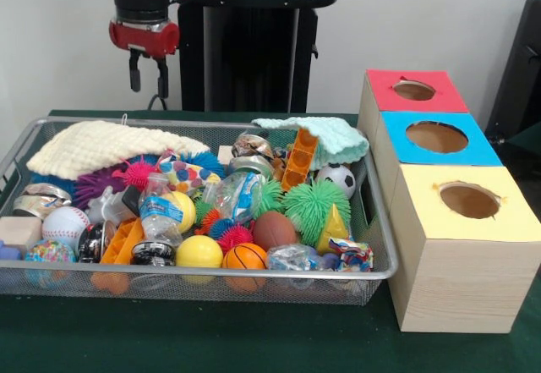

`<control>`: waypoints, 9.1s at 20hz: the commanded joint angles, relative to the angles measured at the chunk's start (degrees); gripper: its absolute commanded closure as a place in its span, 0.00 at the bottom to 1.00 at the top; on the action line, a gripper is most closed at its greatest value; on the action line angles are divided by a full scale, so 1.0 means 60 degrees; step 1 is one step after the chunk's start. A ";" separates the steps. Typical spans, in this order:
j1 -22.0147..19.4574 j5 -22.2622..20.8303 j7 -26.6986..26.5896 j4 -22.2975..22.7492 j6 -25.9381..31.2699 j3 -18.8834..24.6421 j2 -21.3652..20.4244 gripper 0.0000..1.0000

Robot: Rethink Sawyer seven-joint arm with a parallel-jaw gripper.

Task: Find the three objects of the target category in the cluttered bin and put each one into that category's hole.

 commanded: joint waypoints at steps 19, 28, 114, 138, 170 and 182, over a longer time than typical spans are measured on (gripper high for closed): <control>-0.0293 -0.0856 0.0343 -0.2359 -0.0652 0.1117 0.0478 0.00; -0.0764 -0.0736 0.0384 -0.2469 -0.0453 0.1673 0.0549 0.00; 0.0384 -0.0175 0.0540 -0.2994 0.0236 0.1392 0.1552 0.00; 0.0223 0.0547 0.0125 -0.1167 0.1664 0.2509 -0.1093 1.00; 0.1065 0.3222 0.0960 0.2730 0.2001 0.3705 -0.5202 1.00; 0.2128 0.3855 0.1634 0.3399 0.1039 0.3419 -0.5213 1.00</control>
